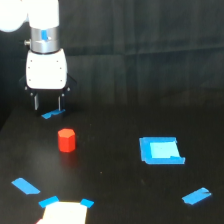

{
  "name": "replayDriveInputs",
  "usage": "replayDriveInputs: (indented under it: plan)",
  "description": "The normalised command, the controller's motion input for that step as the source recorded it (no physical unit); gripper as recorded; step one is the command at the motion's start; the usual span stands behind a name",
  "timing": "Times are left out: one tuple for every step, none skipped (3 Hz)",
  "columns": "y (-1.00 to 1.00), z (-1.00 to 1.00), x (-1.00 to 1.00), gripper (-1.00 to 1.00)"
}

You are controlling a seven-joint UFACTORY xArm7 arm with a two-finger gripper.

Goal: Pick up the red object from the table

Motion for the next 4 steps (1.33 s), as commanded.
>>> replayDriveInputs:
  plan:
    - [-1.00, -0.33, 0.53, 0.90]
    - [-1.00, -0.24, 0.53, 0.27]
    - [-1.00, 0.03, 0.59, 1.00]
    - [-1.00, -0.08, 0.34, 1.00]
